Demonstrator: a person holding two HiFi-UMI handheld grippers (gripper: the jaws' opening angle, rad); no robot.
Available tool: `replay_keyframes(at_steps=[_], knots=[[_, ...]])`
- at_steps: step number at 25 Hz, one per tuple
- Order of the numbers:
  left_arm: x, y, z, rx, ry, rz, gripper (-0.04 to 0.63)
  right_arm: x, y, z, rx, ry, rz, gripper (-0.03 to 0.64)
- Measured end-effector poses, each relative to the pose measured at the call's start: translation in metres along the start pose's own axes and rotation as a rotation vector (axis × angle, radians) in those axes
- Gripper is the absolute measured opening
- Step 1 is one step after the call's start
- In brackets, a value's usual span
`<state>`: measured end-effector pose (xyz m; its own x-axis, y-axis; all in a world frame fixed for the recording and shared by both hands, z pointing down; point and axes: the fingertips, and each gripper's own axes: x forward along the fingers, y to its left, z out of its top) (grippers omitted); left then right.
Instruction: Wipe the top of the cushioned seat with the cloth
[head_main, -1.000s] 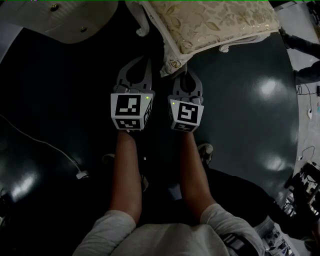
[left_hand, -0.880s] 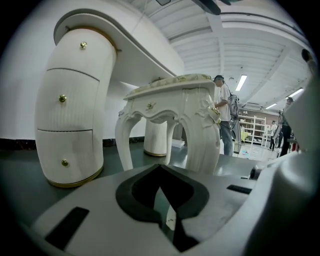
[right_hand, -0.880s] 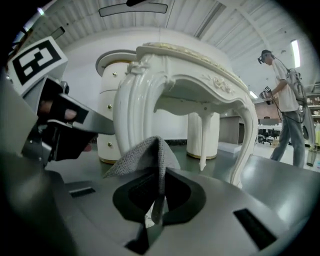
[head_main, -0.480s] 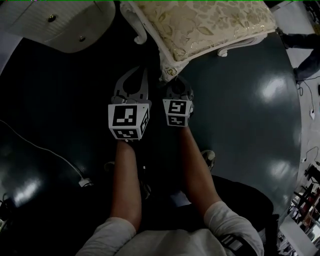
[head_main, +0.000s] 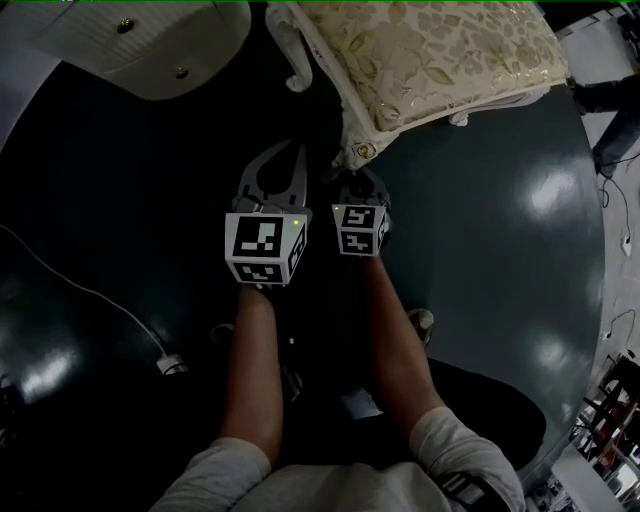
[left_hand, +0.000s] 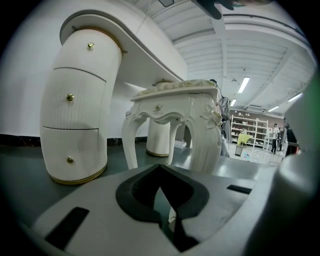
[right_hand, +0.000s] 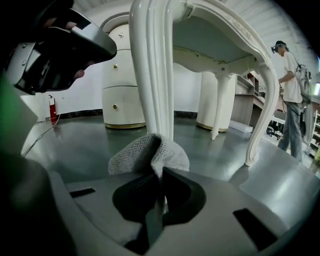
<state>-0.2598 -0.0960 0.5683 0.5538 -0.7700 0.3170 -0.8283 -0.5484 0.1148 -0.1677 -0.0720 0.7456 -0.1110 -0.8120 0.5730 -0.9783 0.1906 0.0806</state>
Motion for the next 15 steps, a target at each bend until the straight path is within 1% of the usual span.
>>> replay_keyframes(at_steps=[3,8,10,13,15], knots=[[-0.004,0.005,-0.001,-0.016,-0.003,0.010,0.014,-0.004,0.009,-0.001,0.015,0.006,0.013,0.014],[-0.010,0.011,-0.001,-0.021,-0.006,0.020,0.014,-0.005,0.039,-0.003,0.075,-0.011,0.067,0.014],[-0.014,0.016,-0.002,-0.018,-0.003,0.026,0.014,-0.002,0.042,0.001,0.109,-0.023,0.059,0.014],[-0.021,0.025,-0.006,-0.010,0.004,0.036,0.014,0.002,0.036,0.009,0.184,-0.044,0.015,0.014],[-0.025,0.032,-0.008,-0.014,0.006,0.047,0.014,0.003,0.034,0.015,0.203,-0.058,0.002,0.014]])
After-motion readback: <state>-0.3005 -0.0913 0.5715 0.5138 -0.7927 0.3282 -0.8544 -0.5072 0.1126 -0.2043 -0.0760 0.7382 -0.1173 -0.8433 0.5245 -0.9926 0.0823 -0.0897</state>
